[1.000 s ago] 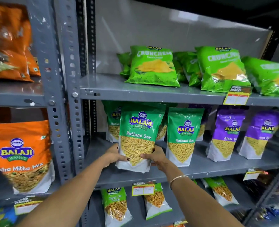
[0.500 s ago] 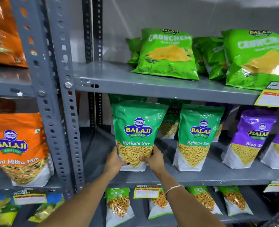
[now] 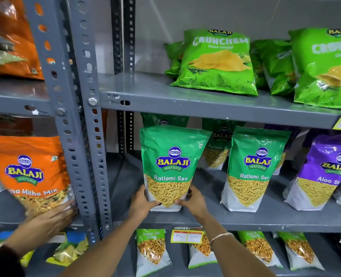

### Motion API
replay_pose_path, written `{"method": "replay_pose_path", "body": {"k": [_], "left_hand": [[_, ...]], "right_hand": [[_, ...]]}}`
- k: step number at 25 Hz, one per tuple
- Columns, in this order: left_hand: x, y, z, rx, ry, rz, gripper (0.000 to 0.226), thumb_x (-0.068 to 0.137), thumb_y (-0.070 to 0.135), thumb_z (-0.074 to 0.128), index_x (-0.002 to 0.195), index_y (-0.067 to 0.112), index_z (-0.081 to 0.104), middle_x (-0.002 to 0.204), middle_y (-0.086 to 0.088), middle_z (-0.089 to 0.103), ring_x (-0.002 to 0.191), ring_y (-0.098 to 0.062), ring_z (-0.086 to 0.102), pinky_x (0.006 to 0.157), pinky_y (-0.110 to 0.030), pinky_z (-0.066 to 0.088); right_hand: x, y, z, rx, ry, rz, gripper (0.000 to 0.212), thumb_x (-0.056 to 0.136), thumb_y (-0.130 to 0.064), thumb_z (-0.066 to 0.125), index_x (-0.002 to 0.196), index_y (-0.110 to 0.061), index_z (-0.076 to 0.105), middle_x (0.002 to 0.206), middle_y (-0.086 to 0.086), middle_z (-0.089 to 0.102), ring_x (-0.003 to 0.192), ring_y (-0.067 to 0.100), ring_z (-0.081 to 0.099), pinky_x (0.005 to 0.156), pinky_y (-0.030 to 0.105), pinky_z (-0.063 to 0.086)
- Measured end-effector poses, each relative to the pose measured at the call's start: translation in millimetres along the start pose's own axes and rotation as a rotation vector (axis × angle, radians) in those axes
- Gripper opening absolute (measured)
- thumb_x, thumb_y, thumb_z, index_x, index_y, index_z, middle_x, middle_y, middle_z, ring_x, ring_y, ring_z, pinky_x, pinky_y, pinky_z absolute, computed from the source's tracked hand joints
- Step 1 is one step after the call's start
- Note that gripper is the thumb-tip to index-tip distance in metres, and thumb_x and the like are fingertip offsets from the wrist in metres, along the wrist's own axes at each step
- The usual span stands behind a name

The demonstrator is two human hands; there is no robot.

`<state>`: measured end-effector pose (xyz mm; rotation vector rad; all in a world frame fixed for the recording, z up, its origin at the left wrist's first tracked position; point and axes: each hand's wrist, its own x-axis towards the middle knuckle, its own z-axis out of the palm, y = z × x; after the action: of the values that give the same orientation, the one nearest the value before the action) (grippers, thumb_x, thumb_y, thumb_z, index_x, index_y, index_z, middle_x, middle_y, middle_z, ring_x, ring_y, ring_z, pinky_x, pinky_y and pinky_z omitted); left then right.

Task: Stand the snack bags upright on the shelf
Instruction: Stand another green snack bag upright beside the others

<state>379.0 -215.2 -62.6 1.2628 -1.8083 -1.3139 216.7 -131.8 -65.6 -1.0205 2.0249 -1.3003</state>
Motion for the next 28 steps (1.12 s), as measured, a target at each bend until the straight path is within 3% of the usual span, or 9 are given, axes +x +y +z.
{"method": "replay_pose_path", "body": {"k": [4, 9, 14, 17, 19, 21, 23, 25, 28], "left_hand": [[-0.2, -5.2, -12.0, 0.008, -0.016, -0.026, 0.062, 0.069, 0.001, 0.075, 0.124, 0.002, 0.047, 0.124, -0.014, 0.062, 0.113, -0.028, 0.058, 0.083, -0.025, 0.041], [-1.5, -1.9, -16.0, 0.054, -0.032, -0.055, 0.065, 0.069, 0.006, 0.076, 0.126, 0.004, 0.045, 0.128, -0.015, 0.06, 0.116, -0.029, 0.057, 0.092, -0.033, 0.046], [-5.4, 11.4, -26.7, 0.44, -0.097, -0.145, 0.081, 0.068, 0.021, 0.078, 0.133, 0.0, 0.034, 0.138, -0.017, 0.046, 0.127, -0.031, 0.046, 0.102, -0.038, 0.042], [-9.4, 32.5, -34.1, 0.744, -0.322, -0.317, 0.033, 0.08, 0.028, 0.067, 0.095, 0.003, 0.052, 0.087, -0.011, 0.061, 0.07, -0.016, 0.066, 0.093, -0.037, 0.051], [-14.9, 51.5, -27.4, 0.831, -0.542, -0.43, 0.032, 0.088, 0.033, 0.055, 0.069, 0.009, 0.046, 0.066, -0.004, 0.052, 0.047, -0.009, 0.055, 0.08, -0.032, 0.056], [-19.0, 69.8, -0.9, 0.804, -0.668, -0.413, 0.035, 0.089, 0.035, 0.052, 0.066, 0.009, 0.047, 0.066, -0.005, 0.055, 0.05, -0.01, 0.056, 0.06, -0.028, 0.055], [-19.5, 84.1, 37.9, 0.647, -0.655, -0.271, 0.029, 0.087, 0.03, 0.057, 0.072, 0.006, 0.053, 0.07, -0.009, 0.061, 0.051, -0.012, 0.06, 0.057, -0.029, 0.055], [-16.3, 93.7, 94.7, 0.471, -0.486, -0.068, 0.029, 0.081, 0.027, 0.066, 0.094, 0.001, 0.059, 0.092, -0.018, 0.067, 0.067, -0.019, 0.065, 0.066, -0.032, 0.055], [-9.6, 102.6, 169.6, 0.319, -0.329, 0.036, 0.079, 0.071, 0.026, 0.076, 0.137, 0.001, 0.039, 0.14, -0.013, 0.048, 0.124, -0.026, 0.051, 0.1, -0.035, 0.044]], "right_hand": [[0.8, -0.7, 14.9, 0.004, -0.011, -0.007, 0.064, 0.064, -0.008, 0.081, 0.121, -0.005, 0.053, 0.123, 0.013, 0.064, 0.115, 0.029, 0.057, 0.094, 0.034, 0.046], [-0.2, -4.3, 18.1, -0.017, -0.009, 0.015, 0.065, 0.065, -0.009, 0.081, 0.122, -0.005, 0.052, 0.125, 0.014, 0.063, 0.117, 0.029, 0.056, 0.096, 0.036, 0.045], [-10.0, -10.2, 6.6, -0.075, -0.033, 0.074, 0.079, 0.066, -0.015, 0.082, 0.132, -0.003, 0.041, 0.134, 0.016, 0.054, 0.125, 0.031, 0.05, 0.103, 0.039, 0.042], [-20.1, -11.5, -25.6, -0.224, 0.047, 0.137, 0.073, 0.07, -0.017, 0.078, 0.131, 0.001, 0.041, 0.133, 0.019, 0.053, 0.122, 0.032, 0.05, 0.099, 0.037, 0.042], [-29.2, -7.1, -59.3, -0.339, 0.158, 0.2, 0.057, 0.073, -0.02, 0.076, 0.119, 0.005, 0.051, 0.124, 0.022, 0.06, 0.114, 0.033, 0.056, 0.091, 0.036, 0.046], [-35.4, 7.4, -101.3, -0.346, 0.309, 0.274, 0.052, 0.074, -0.019, 0.075, 0.113, 0.006, 0.052, 0.118, 0.025, 0.061, 0.11, 0.035, 0.057, 0.087, 0.037, 0.047], [-33.9, 23.6, -141.0, -0.283, 0.47, 0.326, 0.065, 0.069, -0.017, 0.079, 0.119, 0.006, 0.044, 0.124, 0.027, 0.055, 0.118, 0.039, 0.05, 0.094, 0.041, 0.044], [-22.2, 46.3, -183.8, -0.25, 0.508, 0.321, 0.083, 0.064, -0.015, 0.083, 0.127, 0.008, 0.035, 0.134, 0.029, 0.046, 0.127, 0.04, 0.042, 0.103, 0.044, 0.037], [5.7, 77.2, -221.2, -0.108, 0.255, 0.239, 0.093, 0.065, -0.008, 0.082, 0.136, 0.007, 0.025, 0.143, 0.025, 0.037, 0.134, 0.036, 0.035, 0.108, 0.044, 0.033]]}}
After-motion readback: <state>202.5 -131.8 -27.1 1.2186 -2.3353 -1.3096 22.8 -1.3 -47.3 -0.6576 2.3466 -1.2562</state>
